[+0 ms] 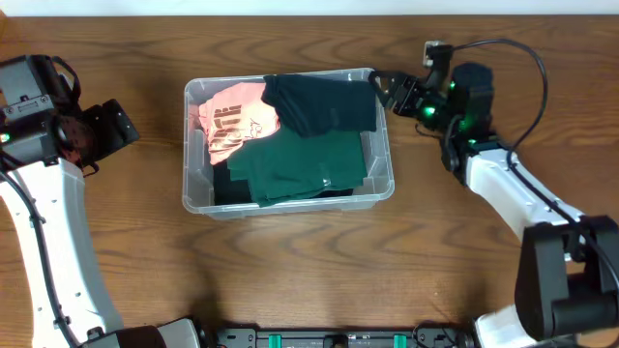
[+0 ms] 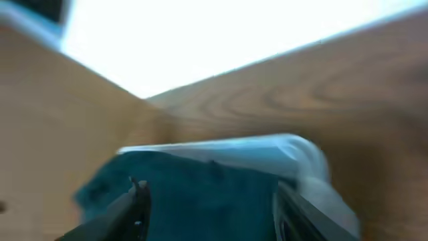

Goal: Pack container
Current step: 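Push the teal garment down into the bin with the right gripper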

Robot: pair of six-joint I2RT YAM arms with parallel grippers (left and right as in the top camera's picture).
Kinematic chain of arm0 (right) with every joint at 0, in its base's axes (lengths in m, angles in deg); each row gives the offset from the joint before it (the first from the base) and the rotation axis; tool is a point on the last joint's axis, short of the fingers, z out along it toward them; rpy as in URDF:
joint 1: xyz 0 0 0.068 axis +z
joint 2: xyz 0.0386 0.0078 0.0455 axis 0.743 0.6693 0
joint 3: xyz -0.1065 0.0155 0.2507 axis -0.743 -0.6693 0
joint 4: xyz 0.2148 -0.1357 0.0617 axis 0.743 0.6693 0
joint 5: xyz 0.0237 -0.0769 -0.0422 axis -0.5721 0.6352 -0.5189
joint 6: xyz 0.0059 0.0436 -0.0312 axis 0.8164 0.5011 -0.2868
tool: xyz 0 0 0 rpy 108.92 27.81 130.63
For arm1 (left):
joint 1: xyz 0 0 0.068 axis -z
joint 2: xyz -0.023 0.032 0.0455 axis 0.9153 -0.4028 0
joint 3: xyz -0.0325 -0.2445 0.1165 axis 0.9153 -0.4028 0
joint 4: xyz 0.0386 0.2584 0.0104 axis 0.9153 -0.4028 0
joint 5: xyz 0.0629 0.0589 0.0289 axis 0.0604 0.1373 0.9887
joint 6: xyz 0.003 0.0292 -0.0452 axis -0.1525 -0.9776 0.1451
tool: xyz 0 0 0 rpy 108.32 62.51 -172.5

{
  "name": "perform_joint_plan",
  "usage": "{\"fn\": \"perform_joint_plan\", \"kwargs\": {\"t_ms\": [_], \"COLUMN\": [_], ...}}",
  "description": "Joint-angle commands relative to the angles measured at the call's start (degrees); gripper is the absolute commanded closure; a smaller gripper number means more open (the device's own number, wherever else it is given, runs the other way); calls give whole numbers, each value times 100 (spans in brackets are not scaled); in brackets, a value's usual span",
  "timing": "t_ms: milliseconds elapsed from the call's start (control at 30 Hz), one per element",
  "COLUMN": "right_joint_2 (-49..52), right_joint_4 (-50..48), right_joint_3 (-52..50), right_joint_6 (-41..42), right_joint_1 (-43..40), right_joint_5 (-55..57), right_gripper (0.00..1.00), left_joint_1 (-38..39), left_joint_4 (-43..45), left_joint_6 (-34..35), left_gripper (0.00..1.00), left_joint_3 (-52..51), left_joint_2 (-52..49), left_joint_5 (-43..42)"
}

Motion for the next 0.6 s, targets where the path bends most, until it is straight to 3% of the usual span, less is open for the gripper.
{"fn": "perform_joint_plan", "kwargs": {"t_ms": [0, 167, 233, 333, 567], "right_joint_2": [-498, -785, -767, -684, 61], "right_joint_4": [-229, -763, -901, -811, -1261], "right_joint_3": [146, 151, 151, 151, 151], "right_joint_6": [42, 68, 203, 240, 313], "right_joint_1": [57, 297, 431, 684, 1582], "right_joint_5": [-669, -699, -581, -85, 555], "right_gripper": [49, 53, 68, 81, 87], "left_joint_1": [-26, -26, -26, -26, -26], "left_joint_4": [-17, -17, -15, -17, -17], "left_joint_6": [46, 46, 46, 46, 46], "left_gripper": [2, 2, 2, 2, 2], "left_joint_3": [-7, -7, -7, -7, -7], "left_joint_2": [-17, -17, -17, -17, -17], "left_joint_5": [48, 48, 48, 48, 48]}}
